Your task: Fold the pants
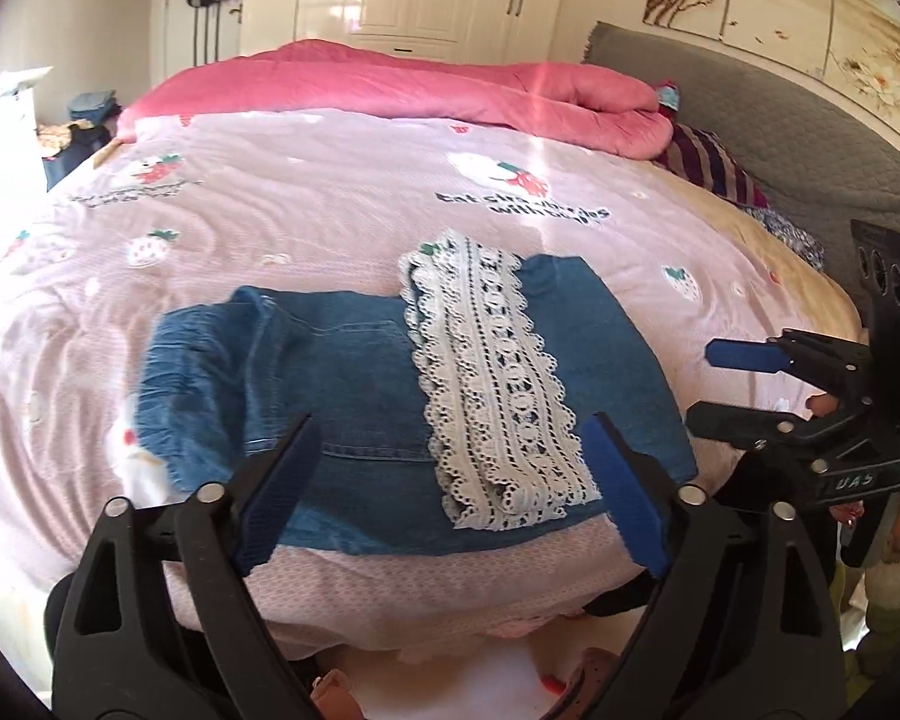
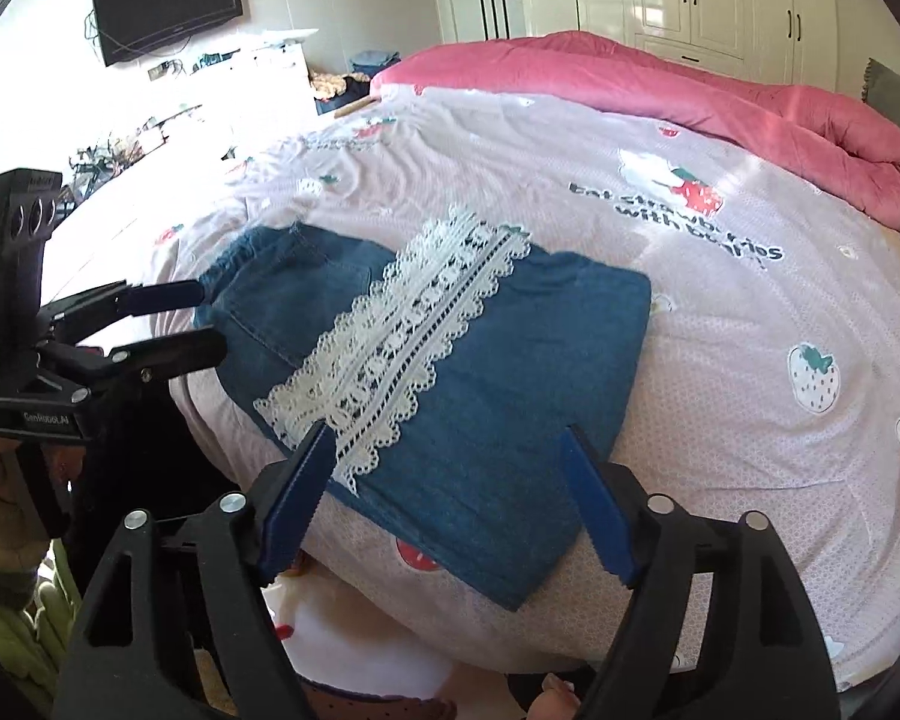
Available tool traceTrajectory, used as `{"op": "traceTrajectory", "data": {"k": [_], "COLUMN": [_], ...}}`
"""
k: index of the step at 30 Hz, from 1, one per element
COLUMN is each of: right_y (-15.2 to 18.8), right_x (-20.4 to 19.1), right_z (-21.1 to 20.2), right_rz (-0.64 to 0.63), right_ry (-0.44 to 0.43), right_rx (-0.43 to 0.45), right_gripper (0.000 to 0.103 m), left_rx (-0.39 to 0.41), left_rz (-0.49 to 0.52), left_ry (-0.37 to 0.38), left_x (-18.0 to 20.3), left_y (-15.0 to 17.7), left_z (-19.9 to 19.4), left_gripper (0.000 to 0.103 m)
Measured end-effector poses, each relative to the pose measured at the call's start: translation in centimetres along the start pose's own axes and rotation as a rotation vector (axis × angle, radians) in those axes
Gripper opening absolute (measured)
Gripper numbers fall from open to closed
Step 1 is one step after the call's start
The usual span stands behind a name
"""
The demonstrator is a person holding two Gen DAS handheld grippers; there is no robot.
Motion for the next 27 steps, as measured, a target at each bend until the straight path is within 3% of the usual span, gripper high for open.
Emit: {"op": "traceTrajectory", "data": {"k": [4, 14, 27], "right_y": [-0.8, -4.0, -9.0], "right_x": [-0.1, -2.2, -7.7], "right_z": [-0.6, 0.4, 9.3], "right_rz": [0.003, -0.055, -0.187], "right_ry": [0.014, 0.003, -0.125], "right_rx": [0.021, 0.05, -0.045], "right_gripper": [0.087, 0.094, 0.095], "left_rx": [0.015, 0.003, -0.066], "left_rz": [-0.017, -0.089, -0.272], "left_ry": [-0.024, -0.051, -0.069], "left_x": [-0.8, -3.3, -9.4], "left_y": [-0.3, 0.9, 3.8], "left_z": [-0.7, -0.9, 0.8], "left_gripper": [0.092, 0.093, 0.093]}}
Point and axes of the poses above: each gripper's, at about its wrist camera, not at the fingertips, and z roughly the way its jaws point, x to its right, y to its underside, the point moved 6 cm from there along z, roughly the way its jaws point, and after that the axes turned 6 degrees about x, right-handed, at the moved point
